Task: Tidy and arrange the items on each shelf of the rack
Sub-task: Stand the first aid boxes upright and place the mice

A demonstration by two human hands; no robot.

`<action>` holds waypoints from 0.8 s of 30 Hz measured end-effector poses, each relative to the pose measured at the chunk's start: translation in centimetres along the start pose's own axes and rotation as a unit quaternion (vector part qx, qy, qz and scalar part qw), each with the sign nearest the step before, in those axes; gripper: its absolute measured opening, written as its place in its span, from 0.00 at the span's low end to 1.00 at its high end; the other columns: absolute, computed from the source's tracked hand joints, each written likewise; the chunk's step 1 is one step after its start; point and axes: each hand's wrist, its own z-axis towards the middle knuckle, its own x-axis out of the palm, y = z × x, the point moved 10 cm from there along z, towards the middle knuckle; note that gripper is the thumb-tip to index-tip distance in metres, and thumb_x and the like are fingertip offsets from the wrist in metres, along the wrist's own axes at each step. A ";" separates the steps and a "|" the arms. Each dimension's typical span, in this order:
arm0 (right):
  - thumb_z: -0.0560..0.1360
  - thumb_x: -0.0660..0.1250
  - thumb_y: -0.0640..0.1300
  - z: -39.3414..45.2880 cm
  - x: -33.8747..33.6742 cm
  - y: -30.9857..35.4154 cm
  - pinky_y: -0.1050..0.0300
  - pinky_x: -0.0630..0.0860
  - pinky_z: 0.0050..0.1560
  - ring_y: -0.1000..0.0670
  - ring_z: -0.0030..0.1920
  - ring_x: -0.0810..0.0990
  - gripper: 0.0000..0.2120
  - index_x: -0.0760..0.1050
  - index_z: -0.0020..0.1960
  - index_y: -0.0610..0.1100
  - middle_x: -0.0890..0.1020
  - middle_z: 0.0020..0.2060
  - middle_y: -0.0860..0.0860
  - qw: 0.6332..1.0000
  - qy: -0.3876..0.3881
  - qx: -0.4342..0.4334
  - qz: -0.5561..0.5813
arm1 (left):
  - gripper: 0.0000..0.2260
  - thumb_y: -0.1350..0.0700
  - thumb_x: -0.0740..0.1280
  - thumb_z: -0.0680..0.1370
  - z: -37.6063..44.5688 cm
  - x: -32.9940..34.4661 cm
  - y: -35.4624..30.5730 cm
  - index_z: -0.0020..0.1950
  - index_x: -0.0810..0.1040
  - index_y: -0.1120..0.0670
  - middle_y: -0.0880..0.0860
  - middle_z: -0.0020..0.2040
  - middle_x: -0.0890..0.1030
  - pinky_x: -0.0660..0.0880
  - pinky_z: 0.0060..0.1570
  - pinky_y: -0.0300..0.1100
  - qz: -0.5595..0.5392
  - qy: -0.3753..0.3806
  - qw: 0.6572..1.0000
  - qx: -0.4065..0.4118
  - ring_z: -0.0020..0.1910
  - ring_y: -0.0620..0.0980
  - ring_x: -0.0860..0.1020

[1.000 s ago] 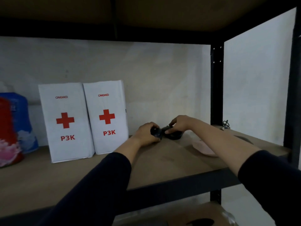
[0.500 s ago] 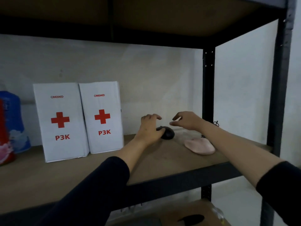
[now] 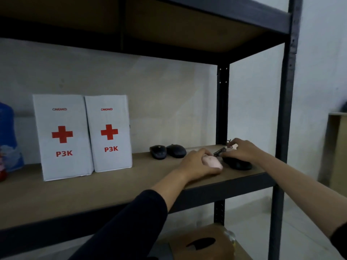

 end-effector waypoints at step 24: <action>0.70 0.73 0.54 -5.2 4.6 10.1 0.69 0.62 0.34 0.54 0.49 0.70 0.27 0.70 0.67 0.54 0.74 0.55 0.52 0.989 0.104 -0.104 -0.037 | 0.38 0.42 0.76 0.66 -6.4 -9.1 7.5 0.71 0.64 0.47 0.49 0.67 0.71 0.71 0.62 0.42 0.007 -0.003 0.996 -0.087 0.62 0.48 0.73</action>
